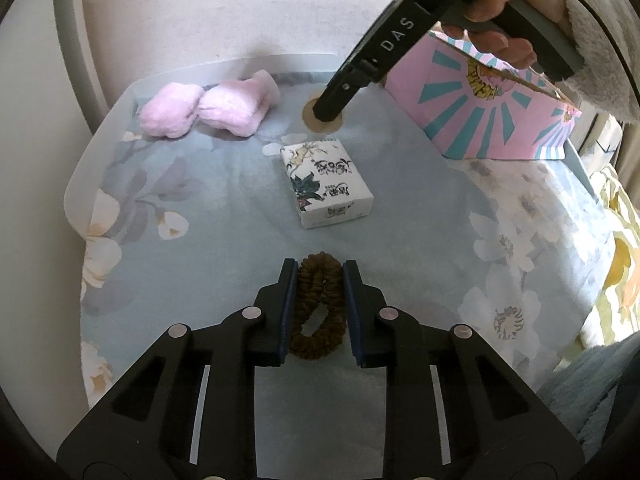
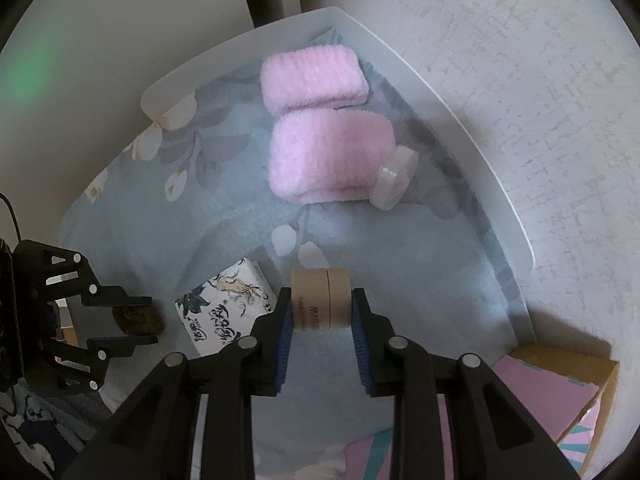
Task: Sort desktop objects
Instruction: 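Grasp the brown hair tie with the left tool while the right tool grasps the cream jar, then carry the hair tie and cream jar into the cardboard box and release both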
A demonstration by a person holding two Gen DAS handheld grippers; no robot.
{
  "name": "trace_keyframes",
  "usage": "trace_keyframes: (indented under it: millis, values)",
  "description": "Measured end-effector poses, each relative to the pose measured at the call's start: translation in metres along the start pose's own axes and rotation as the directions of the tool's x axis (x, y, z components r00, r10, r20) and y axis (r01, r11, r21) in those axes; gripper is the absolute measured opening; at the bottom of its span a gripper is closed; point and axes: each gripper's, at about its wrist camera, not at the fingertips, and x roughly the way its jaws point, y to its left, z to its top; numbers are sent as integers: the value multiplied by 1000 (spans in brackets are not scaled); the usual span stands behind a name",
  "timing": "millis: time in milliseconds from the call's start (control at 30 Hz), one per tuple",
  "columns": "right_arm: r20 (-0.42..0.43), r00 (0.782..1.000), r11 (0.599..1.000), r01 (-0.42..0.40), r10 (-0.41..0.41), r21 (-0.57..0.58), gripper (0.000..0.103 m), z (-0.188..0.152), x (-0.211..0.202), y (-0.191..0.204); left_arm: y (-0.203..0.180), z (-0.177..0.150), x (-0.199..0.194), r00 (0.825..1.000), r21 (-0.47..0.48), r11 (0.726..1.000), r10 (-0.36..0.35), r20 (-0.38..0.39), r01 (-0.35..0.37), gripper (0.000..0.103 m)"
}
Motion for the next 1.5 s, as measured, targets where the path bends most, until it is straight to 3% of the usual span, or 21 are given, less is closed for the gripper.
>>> trace_keyframes:
  millis: [300,533,633,767,933,1133,1267,1367,1500]
  values:
    - [84,996,997,-16,9,79,26,-6,-46,2,4,36,-34,1000,25,1000,14,2,-14,20]
    - [198,980,987,-15,-18,162,26,-24,-112,-10,4,114,-71,999,98,995,10,51,-15,20]
    - [241,969,978,-4,-47,207,26,-33,-137,-40,-3,152,-78,997,132,991,-13,77,3,20]
    - [286,953,953,8,-99,304,26,-71,-171,-71,-24,199,-78,993,200,979,-51,109,28,20]
    - [296,939,897,31,-177,441,26,-124,-193,-103,-72,246,-61,984,291,951,-139,112,101,20]
    - [290,918,807,51,-269,589,26,-190,-203,-130,-137,275,-14,970,344,915,-239,37,212,20]
    - [291,914,728,6,-281,685,26,-226,-182,-146,-174,277,21,966,366,896,-256,-31,250,20]
    - [304,912,682,-39,-274,730,26,-244,-169,-153,-193,278,37,968,365,898,-241,-64,247,20]
    - [311,911,650,-64,-272,757,26,-263,-164,-156,-199,279,48,969,342,907,-229,-89,246,20]
